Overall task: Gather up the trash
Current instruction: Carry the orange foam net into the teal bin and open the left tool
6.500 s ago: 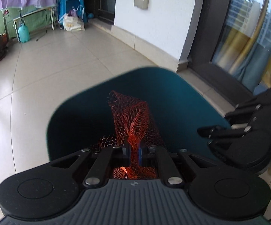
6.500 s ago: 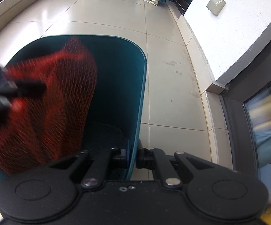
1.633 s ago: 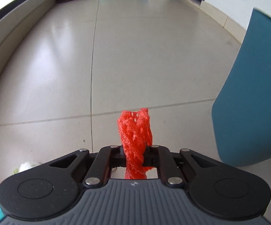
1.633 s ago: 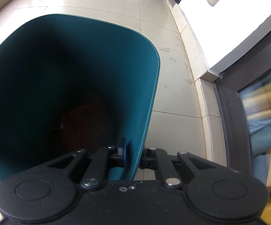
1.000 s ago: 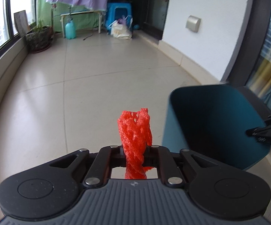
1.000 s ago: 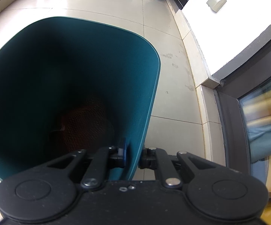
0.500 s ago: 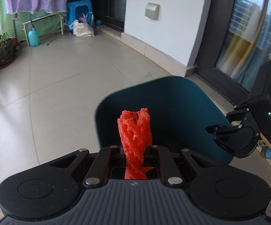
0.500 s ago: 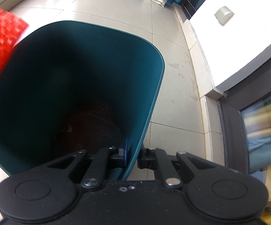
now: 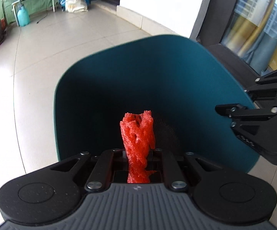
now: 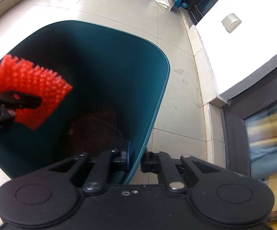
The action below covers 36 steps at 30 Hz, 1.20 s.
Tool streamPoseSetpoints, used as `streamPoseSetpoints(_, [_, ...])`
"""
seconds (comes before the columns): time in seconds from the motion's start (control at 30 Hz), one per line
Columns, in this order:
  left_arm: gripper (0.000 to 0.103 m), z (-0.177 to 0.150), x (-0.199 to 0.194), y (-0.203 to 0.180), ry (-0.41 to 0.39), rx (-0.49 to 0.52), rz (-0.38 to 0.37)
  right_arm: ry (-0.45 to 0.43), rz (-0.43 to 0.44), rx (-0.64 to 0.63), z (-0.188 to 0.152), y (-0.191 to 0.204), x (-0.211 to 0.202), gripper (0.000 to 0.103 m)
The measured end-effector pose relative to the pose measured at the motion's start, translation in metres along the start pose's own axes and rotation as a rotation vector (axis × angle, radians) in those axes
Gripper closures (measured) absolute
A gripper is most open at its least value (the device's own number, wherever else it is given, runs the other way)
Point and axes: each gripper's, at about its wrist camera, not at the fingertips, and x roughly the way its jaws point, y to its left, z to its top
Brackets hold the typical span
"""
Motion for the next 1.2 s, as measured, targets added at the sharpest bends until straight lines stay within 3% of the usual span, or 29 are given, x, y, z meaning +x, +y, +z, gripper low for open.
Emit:
streamPoseSetpoints(0.57, [0.089, -0.025, -0.012, 0.005, 0.021, -0.014, 0.023, -0.098, 0.011, -0.122, -0.006, 0.022, -0.023, 0.095])
streamPoseSetpoints(0.73, [0.069, -0.029, -0.013, 0.007, 0.020, -0.015, 0.018, -0.098, 0.009, -0.126, -0.005, 0.022, -0.024, 0.095])
streamPoseSetpoints(0.8, [0.046, -0.030, -0.015, 0.009, 0.016, -0.021, 0.010, -0.098, 0.009, -0.124, -0.007, 0.023, -0.025, 0.095])
streamPoseSetpoints(0.83, [0.040, -0.029, -0.015, 0.009, 0.011, -0.024, 0.008, -0.098, 0.009, -0.123, -0.007, 0.023, -0.025, 0.095])
streamPoseSetpoints(1.2, [0.037, -0.031, -0.034, 0.012, -0.035, -0.026, -0.008, -0.092, 0.009, -0.115, -0.005, 0.019, -0.019, 0.095])
